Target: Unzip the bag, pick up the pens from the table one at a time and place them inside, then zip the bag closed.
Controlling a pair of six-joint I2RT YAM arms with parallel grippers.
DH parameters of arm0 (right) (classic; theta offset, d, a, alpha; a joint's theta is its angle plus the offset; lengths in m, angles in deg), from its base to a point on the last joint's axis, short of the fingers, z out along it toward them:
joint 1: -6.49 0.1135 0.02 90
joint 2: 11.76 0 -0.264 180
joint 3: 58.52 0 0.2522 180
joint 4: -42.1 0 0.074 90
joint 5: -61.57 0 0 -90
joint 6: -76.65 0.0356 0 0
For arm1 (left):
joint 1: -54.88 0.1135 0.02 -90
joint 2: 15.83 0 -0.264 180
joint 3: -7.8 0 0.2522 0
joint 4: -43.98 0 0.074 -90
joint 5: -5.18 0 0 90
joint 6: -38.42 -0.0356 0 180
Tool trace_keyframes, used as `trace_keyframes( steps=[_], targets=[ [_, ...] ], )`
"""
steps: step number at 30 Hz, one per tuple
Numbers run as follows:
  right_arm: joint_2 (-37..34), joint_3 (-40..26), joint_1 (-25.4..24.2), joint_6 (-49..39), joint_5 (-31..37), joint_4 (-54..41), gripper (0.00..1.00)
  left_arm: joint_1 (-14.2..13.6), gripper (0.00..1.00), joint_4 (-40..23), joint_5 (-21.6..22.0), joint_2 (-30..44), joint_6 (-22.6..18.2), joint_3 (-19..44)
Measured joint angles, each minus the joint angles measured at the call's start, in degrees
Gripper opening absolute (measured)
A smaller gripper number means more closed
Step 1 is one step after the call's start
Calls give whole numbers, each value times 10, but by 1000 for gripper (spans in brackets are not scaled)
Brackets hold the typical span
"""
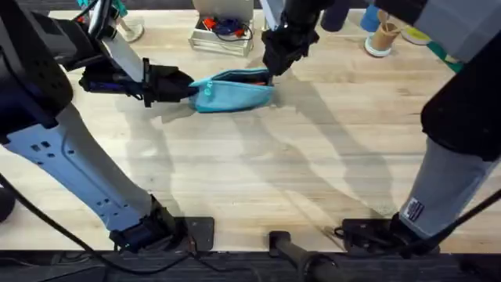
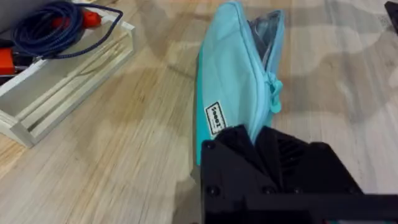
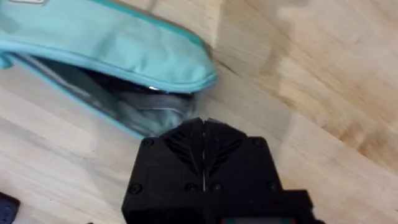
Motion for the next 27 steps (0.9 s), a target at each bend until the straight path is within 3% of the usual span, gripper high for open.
trace_keyframes(
  steps=[17,23,24,27],
  targets=[
    [0,-3,-19,-12,2,-15,30,0,42,0,0,0,0,0],
    [0,-67,-16,8,7,-75,48,0,42,0,0,0,0,0],
    [0,-81,-14,13,9,-83,103,0,42,0,0,0,0,0],
    [0,-121,-11,42,19,-108,527,0,42,0,0,0,0,0]
  ],
)
